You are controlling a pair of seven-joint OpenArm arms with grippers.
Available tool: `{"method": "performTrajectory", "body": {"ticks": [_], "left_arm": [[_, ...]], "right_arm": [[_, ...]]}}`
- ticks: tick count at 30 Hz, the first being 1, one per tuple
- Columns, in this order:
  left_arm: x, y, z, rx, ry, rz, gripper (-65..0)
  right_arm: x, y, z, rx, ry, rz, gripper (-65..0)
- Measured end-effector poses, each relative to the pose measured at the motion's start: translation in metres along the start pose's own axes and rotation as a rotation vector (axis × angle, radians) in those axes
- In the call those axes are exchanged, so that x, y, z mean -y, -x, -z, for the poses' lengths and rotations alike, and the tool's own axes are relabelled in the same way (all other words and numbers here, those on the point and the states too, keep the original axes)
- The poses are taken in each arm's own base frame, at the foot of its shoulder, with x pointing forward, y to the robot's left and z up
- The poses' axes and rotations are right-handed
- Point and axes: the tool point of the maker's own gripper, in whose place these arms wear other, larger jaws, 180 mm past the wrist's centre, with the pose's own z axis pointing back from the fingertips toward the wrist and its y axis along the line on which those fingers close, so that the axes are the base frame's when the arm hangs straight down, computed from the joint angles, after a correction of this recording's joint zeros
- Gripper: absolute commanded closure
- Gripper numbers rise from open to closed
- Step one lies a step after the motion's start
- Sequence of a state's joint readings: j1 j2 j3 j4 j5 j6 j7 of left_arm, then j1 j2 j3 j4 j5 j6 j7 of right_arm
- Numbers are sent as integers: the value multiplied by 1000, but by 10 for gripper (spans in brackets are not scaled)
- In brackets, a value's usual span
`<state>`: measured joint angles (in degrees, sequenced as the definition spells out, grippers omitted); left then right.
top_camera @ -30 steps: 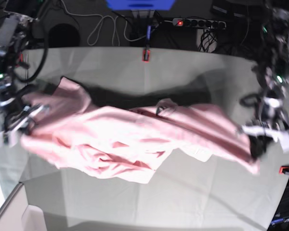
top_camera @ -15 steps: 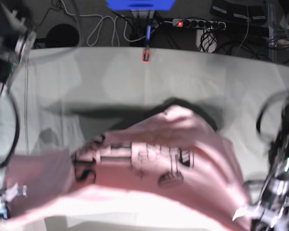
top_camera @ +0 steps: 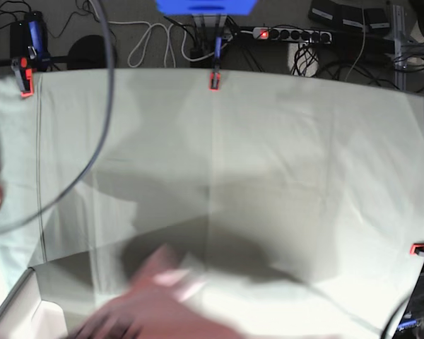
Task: Layout the t-shirt on the table in an organized manner, then fold the t-shirt properly
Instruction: 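Lift the shirt with both grippers and swing it to flatten, then lower the held shirt onto the table with both grippers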
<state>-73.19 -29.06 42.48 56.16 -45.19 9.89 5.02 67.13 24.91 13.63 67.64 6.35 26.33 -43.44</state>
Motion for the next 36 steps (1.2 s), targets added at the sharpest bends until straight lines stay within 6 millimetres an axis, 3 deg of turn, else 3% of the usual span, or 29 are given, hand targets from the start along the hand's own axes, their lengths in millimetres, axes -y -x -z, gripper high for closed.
{"method": "performTrajectory", "body": {"ticks": [3, 6, 9, 11, 15, 17, 20, 22, 27, 29, 34, 36], "left_arm": [[3, 21, -4, -49, 12, -2, 0], [0, 66, -18, -121, 4, -64, 0], [-15, 133, -48, -253, -43, -133, 0], [-17, 183, -77, -352, -66, -168, 0], [10, 229, -124, -424, -21, -235, 0], [15, 249, -152, -454, -14, -268, 0], [1, 287, -199, -542, -82, -306, 0], [-3, 304, -232, -582, -114, -340, 0], [-20, 343, -313, -685, -225, -398, 0], [-21, 358, -342, -736, -266, -420, 0], [-24, 373, -383, -771, -346, -482, -11], [-22, 379, -398, -795, -363, -493, -71]], "right_arm": [[-3, 1, -2, -12, 1, -34, 0], [-9, 28, -12, -63, -5, -72, 0], [-16, 80, -30, -162, 12, -135, 0], [-40, 125, -47, -231, -31, -183, 0], [-85, 190, -90, -288, -119, -182, 0], [-90, 228, -112, -361, -117, -137, 0], [-79, 271, -144, -466, -67, -101, 0], [-80, 282, -163, -482, -51, -91, 0], [-112, 327, -214, -591, -124, -74, 0], [-116, 343, -227, -640, -128, -67, 0], [-124, 354, -238, -663, -144, -50, 0], [-129, 358, -243, -679, -186, -80, 0]]}}
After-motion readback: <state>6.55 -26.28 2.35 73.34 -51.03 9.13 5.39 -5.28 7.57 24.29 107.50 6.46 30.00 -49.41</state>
